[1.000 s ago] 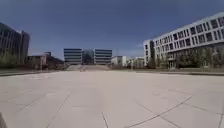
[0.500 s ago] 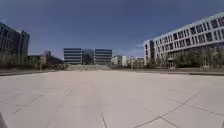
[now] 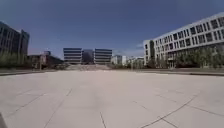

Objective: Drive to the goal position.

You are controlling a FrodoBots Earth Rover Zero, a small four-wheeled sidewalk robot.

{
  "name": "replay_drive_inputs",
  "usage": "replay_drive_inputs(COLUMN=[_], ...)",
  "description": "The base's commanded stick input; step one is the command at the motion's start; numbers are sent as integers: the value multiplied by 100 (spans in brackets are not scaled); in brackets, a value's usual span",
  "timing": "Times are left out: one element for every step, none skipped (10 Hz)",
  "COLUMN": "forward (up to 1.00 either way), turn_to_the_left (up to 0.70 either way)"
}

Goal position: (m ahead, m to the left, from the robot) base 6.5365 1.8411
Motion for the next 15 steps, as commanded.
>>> replay_drive_inputs(forward=[9,9,9,9,9,9,9,9,9,9,9,9,9,9,9], turn_to_the_left=[-5,-5,-5,-5,-5,-5,-5,-5,-5,-5,-5,-5,-5,-5,-5])
